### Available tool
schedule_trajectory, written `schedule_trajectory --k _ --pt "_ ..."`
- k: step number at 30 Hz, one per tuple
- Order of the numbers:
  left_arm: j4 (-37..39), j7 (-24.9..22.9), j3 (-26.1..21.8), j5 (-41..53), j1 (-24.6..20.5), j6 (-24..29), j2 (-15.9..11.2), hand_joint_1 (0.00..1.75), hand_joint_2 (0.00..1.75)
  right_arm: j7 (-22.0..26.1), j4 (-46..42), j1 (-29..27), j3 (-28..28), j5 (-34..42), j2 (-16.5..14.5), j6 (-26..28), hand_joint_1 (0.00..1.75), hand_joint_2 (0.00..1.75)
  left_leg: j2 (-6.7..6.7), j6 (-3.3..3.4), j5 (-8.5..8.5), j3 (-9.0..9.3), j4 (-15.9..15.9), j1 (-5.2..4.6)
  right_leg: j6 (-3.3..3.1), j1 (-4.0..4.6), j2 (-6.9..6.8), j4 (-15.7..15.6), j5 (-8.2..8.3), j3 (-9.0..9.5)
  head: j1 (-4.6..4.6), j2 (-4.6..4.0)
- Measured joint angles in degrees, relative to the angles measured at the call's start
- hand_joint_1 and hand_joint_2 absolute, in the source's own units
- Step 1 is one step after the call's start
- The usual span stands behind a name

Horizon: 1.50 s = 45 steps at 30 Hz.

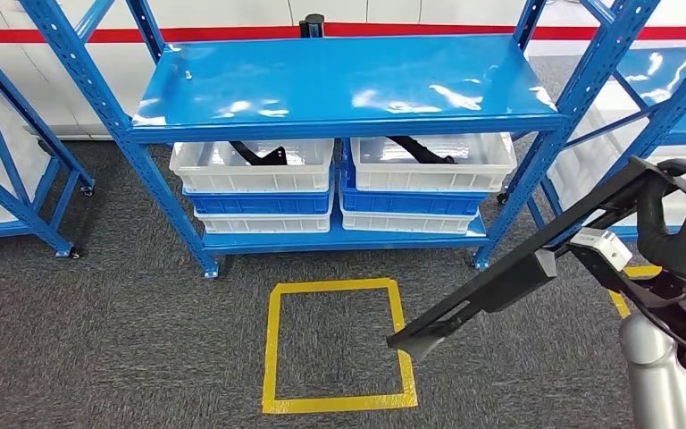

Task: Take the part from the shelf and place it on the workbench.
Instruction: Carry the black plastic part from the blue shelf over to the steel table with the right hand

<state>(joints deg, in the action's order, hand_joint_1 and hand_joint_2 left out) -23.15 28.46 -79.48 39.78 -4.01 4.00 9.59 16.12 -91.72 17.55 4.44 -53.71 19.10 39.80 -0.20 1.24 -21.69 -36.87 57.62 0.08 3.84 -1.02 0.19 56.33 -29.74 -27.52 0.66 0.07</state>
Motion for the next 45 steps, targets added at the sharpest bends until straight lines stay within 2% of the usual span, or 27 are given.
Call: schedule_trajectory --k 2,4,6,7,8,9,11,13,15,17,19,21,22,23,24,26,28,30,32,34,36,37,38,40,42,43,45 --pt "0.0 -0.2 0.1 0.1 0.0 0.2 -0.1 0.0 1.75 -0.1 -0.1 0.5 -0.3 -0.8 0.2 0.0 1.75 1.75 -0.02 -0.55 -1.53 -0.81 1.3 0.2 -1.23 -0.48 -0.15 0.0 0.73 -0.64 -0.15 0.0" --pt "0.1 -0.4 0.2 0.2 0.0 0.4 -0.2 0.0 1.75 -0.5 -0.1 1.6 -1.0 -1.6 0.5 0.0 1.75 1.75 -0.01 -1.08 -6.33 -2.97 6.9 0.44 -2.43 -0.67 -0.32 0.0 1.65 -1.54 -0.26 0.0" --pt "0.3 -0.6 0.3 0.2 0.0 0.7 -0.2 0.0 1.75 -1.1 -0.1 3.1 -2.0 -2.0 0.9 -0.1 1.75 1.75 0.0 -1.45 -10.59 -5.36 14.7 0.53 -2.86 -0.46 -0.36 0.1 2.53 -2.71 -0.31 0.0" --pt "0.4 -0.6 0.3 0.1 0.0 0.9 -0.2 0.0 1.75 -1.3 -0.1 3.8 -2.6 -2.1 1.0 -0.1 1.75 1.75 0.01 -1.53 -11.18 -5.57 16.8 0.56 -2.84 -0.37 -0.35 0.1 2.92 -3.24 -0.31 0.0" --pt "0.5 -0.7 0.3 0.1 0.0 1.0 -0.2 0.0 1.75 -1.6 -0.1 4.4 -3.2 -2.1 1.0 -0.2 1.75 1.75 0.02 -1.54 -10.75 -4.71 16.8 0.57 -2.72 -0.32 -0.34 0.1 3.26 -3.7 -0.31 0.0" --pt "0.5 -0.7 0.3 0.1 0.0 1.1 -0.1 0.0 1.75 -1.8 -0.1 5.0 -3.7 -2.1 1.0 -0.2 1.75 1.75 0.02 -1.46 -9.5 -2.64 14.3 0.58 -2.54 -0.3 -0.33 0.2 3.52 -4.05 -0.32 0.0" --pt "0.6 -0.6 0.3 0.0 -0.1 1.2 -0.1 0.0 1.75 -2.3 -0.1 6.1 -4.7 -2.1 1.1 -0.2 1.75 1.75 0.0 -1.09 -7.11 3.14 6.0 0.53 -2.12 -0.17 -0.33 0.5 3.86 -4.6 -0.34 0.0" --pt "0.6 -0.5 0.3 -0.1 -0.1 1.2 -0.1 0.0 1.75 -2.9 0.0 6.9 -5.4 -1.9 1.2 -0.2 1.75 1.75 -0.14 -0.61 -6.46 6.38 0.7 0.32 -1.51 0.08 -0.46 0.7 4.24 -5.02 -0.31 0.0" --pt "0.6 -0.5 0.3 -0.1 0.0 1.2 -0.1 0.0 1.75 -3.3 0.1 7.3 -6.0 -1.7 1.4 -0.1 1.75 1.75 -0.23 -0.02 -6.3 6.26 0.0 0.07 -0.66 0.2 -0.6 0.7 4.77 -5.32 -0.27 0.0" --pt "0.6 -0.6 0.3 -0.1 0.0 1.2 -0.1 0.0 1.75 -3.5 0.2 7.3 -6.3 -1.6 1.7 -0.1 1.75 1.75 -0.06 1.01 -5.54 5.77 -0.4 0.13 -0.26 0.14 -0.58 1.6 4.0 -6.13 -0.19 0.0" --pt "0.6 -0.6 0.3 -0.2 0.0 1.2 -0.1 0.0 1.75 -3.7 0.4 7.4 -6.6 -1.5 1.9 -0.1 1.75 1.75 0.15 1.93 -4.65 4.97 -0.7 0.27 -0.55 0.09 -0.49 6.5 0.75 -8.39 0.02 0.0" --pt "0.6 -0.7 0.3 -0.2 0.0 1.2 -0.1 0.0 1.75 -3.9 0.6 7.2 -6.7 -1.5 1.9 0.0 1.75 1.75 0.27 2.2 -3.85 3.83 -0.7 0.21 -0.68 0.08 -0.44 14.6 -3.05 -11.29 0.14 0.0" --pt "0.6 -0.8 0.3 -0.2 0.0 1.1 0.0 0.0 1.75 -3.9 0.7 7.1 -6.7 -1.6 1.9 0.0 1.75 1.75 0.32 2.19 -3.44 3.28 -0.7 0.19 -0.42 0.05 -0.44 17.3 -4.02 -11.96 0.14 0.0" --pt "0.6 -0.8 0.3 -0.2 0.0 1.1 0.0 0.0 1.75 -3.9 0.8 7.0 -6.7 -1.6 1.9 0.0 1.75 1.75 0.34 2.11 -3.05 2.78 -0.6 0.2 0.06 -0.02 -0.44 17.7 -4.04 -11.48 0.15 0.0" --pt "0.6 -0.8 0.3 -0.2 0.0 1.1 0.1 0.0 1.75 -3.9 0.9 7.0 -6.8 -1.6 1.9 0.0 1.75 1.75 0.35 1.97 -2.72 2.37 -0.6 0.25 0.67 -0.13 -0.45 15.7 -3.18 -9.76 0.16 0.0" --pt "0.5 -0.8 0.3 -0.2 0.0 1.1 0.1 0.0 1.75 -3.9 0.9 7.1 -6.8 -1.7 1.9 0.0 1.75 1.75 0.32 1.49 -2.19 1.71 -0.4 0.28 1.67 -0.4 -0.47 6.8 -0.86 -4.1 0.21 0.0" --pt "0.5 -0.8 0.3 -0.2 0.0 1.1 0.2 0.0 1.75 -3.9 0.9 7.1 -6.8 -1.7 2.0 0.0 1.75 1.75 0.26 0.81 -1.59 1.16 -0.1 0.1 1.44 -0.15 -0.2 0.9 0.26 -0.62 0.21 0.0" --pt "0.5 -0.8 0.3 -0.2 0.0 1.1 0.2 0.0 1.75 -4.0 1.0 7.0 -6.8 -1.7 2.0 0.0 1.75 1.75 0.15 0.23 -0.91 0.79 0.0 -0.08 0.66 0.21 0.05 0.4 0.56 -0.63 0.08 0.0" --pt "0.5 -0.8 0.3 -0.2 0.1 1.1 0.1 0.0 1.75 -4.0 1.1 7.1 -6.9 -1.7 2.0 0.0 1.75 1.75 0.05 -0.26 -1.55 0.13 0.7 0.04 -0.37 -0.35 -0.06 0.5 1.15 -1.34 -0.06 0.0" --pt "0.4 -0.8 0.3 -0.2 0.1 1.0 0.2 0.0 1.75 -3.9 1.3 7.2 -6.9 -1.8 2.0 0.0 1.75 1.75 0.03 -0.77 -5.72 -1.67 5.0 0.24 -1.85 -0.72 -0.24 0.5 2.07 -2.39 -0.2 0.0" --pt "0.3 -0.8 0.3 -0.2 0.1 1.0 0.4 0.0 1.75 -3.8 1.5 7.4 -7.0 -1.8 2.0 0.0 1.75 1.75 0.02 -1.17 -10.77 -4.06 12.7 0.37 -2.73 -0.44 -0.37 0.6 2.96 -3.61 -0.3 0.0" --pt "0.3 -0.8 0.3 -0.2 0.1 1.0 0.4 0.0 1.75 -3.8 1.6 7.4 -7.0 -1.8 2.0 0.0 1.75 1.75 0.02 -1.29 -11.91 -4.69 15.7 0.43 -2.85 -0.34 -0.42 0.6 3.38 -4.18 -0.31 0.0" --pt "0.3 -0.8 0.3 -0.2 0.1 1.0 0.4 0.0 1.75 -3.7 1.7 7.4 -7.1 -1.8 2.0 0.0 1.75 1.75 0.03 -1.32 -11.8 -4.42 16.9 0.48 -2.81 -0.26 -0.43 0.7 3.76 -4.73 -0.32 0.0" --pt "0.2 -0.8 0.3 -0.2 0.1 1.0 0.5 0.0 1.75 -3.7 1.9 7.4 -7.2 -1.8 2.0 0.0 1.75 1.75 0.03 -1.17 -9.18 -0.62 12.8 0.54 -2.49 -0.22 -0.42 1.0 4.34 -5.72 -0.34 0.0" --pt "0.0 -0.8 0.3 -0.2 0.0 1.0 0.5 0.0 1.75 -3.7 2.0 7.5 -7.3 -1.7 2.0 0.0 1.75 1.75 -0.05 -0.75 -7.64 4.79 4.7 0.49 -2.08 -0.11 -0.41 1.5 4.79 -6.49 -0.34 0.0" --pt "-0.1 -0.8 0.3 -0.2 0.0 1.0 0.5 0.0 1.75 -3.6 2.1 7.6 -7.3 -1.7 2.0 0.0 1.75 1.75 -0.11 -0.46 -7.56 6.36 2.1 0.37 -1.76 -0.01 -0.42 1.6 5.05 -6.74 -0.33 0.0" --pt "-0.3 -0.8 0.3 -0.2 0.0 1.0 0.5 0.0 1.75 -3.5 2.2 7.9 -7.4 -1.6 2.0 0.0 1.75 1.75 -0.18 0.13 -7.55 7.04 0.5 0.03 -0.84 0.1 -0.44 1.6 5.73 -7.04 -0.29 0.0"
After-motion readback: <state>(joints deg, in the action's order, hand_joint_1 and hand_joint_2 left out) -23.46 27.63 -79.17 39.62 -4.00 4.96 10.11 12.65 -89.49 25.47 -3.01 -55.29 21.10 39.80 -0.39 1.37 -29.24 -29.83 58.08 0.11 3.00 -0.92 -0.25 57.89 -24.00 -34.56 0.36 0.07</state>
